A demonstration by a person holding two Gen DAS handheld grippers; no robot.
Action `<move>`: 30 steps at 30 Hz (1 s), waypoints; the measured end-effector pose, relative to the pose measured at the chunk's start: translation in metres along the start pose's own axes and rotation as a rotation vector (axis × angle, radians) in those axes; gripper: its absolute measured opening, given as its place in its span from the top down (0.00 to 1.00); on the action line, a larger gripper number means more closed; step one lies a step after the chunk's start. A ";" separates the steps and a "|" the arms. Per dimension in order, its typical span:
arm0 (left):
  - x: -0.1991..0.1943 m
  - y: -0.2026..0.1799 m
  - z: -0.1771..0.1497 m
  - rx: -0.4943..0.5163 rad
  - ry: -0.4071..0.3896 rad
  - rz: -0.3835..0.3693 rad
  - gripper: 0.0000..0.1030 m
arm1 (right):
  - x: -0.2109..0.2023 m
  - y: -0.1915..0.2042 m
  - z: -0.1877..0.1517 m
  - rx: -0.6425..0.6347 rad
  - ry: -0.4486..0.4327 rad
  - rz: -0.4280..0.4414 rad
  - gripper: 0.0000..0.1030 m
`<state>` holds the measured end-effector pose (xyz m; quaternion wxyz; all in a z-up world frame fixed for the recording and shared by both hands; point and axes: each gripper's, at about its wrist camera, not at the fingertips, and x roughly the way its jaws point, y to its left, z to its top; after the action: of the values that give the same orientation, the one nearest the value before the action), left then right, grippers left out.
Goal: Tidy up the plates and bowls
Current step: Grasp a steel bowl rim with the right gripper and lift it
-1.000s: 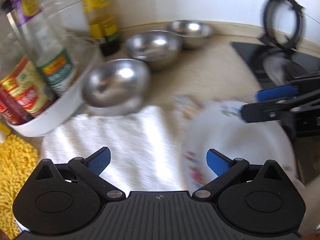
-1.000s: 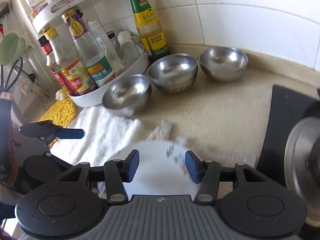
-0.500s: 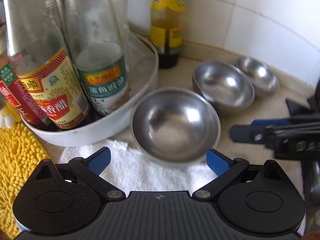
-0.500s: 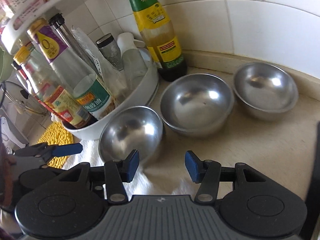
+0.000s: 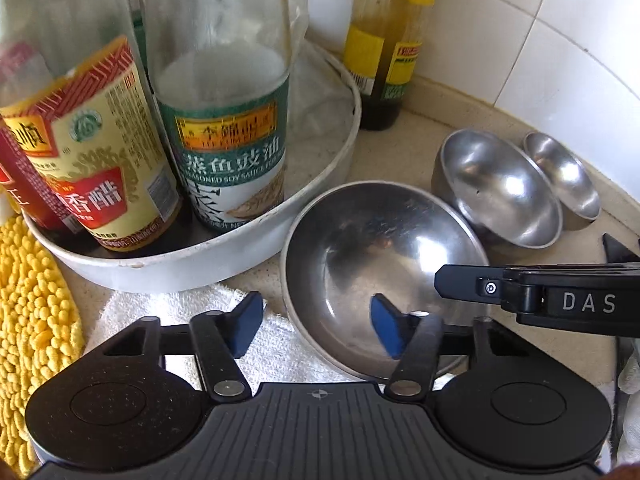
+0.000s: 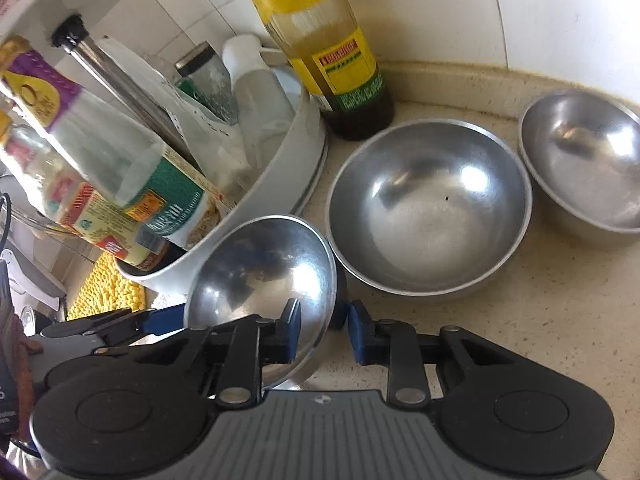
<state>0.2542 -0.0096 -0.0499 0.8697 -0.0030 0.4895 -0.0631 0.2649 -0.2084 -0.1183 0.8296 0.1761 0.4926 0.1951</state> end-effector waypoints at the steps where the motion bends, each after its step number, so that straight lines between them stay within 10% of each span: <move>1: 0.004 -0.001 0.000 0.007 0.005 -0.002 0.40 | 0.003 -0.002 0.000 0.006 0.009 0.006 0.75; 30: -0.018 -0.116 -0.028 0.349 0.018 -0.218 0.37 | -0.104 -0.063 -0.056 0.125 -0.034 -0.110 0.77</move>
<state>0.2086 -0.1214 -0.0420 0.8407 0.0952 0.4757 -0.2407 0.1792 -0.3083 -0.0964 0.8347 0.2034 0.4986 0.1150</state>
